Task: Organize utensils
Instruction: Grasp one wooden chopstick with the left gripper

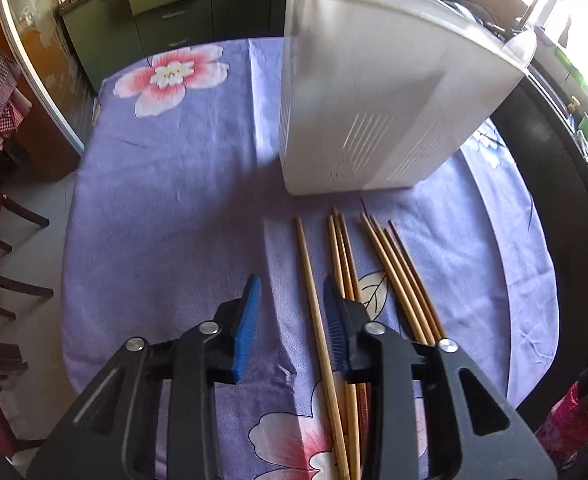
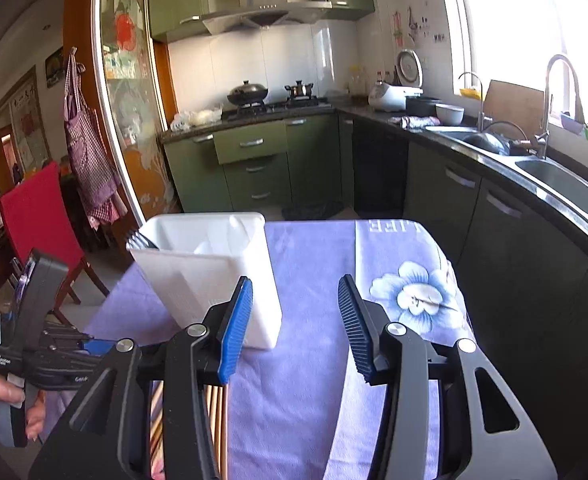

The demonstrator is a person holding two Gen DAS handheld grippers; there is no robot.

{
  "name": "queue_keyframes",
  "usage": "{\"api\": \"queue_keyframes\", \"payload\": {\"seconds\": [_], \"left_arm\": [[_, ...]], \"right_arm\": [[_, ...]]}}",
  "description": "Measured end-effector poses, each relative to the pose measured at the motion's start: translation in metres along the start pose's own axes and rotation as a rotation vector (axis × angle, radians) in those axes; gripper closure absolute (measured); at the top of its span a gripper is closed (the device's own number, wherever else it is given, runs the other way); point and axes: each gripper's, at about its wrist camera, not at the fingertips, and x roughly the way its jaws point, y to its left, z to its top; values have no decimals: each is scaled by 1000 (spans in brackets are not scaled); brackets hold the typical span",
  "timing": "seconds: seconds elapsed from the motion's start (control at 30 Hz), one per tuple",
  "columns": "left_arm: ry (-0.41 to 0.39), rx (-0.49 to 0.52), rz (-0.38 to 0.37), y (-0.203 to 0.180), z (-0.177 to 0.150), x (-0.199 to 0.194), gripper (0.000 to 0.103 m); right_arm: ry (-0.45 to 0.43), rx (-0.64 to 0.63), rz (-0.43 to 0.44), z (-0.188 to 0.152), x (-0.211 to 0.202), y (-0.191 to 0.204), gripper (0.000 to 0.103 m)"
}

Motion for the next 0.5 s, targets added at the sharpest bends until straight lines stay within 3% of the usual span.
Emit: {"api": "queue_keyframes", "payload": {"seconds": [0.2, 0.33, 0.5], "left_arm": [[53, 25, 36, -15, -4, 23, 81], [78, 36, 55, -21, -3, 32, 88], [101, 41, 68, -25, -1, 40, 89]], "right_arm": [[104, 7, 3, -38, 7, -11, 59], [119, 22, 6, -47, 6, -18, 59], [116, 24, -1, -43, 2, -21, 59]]}}
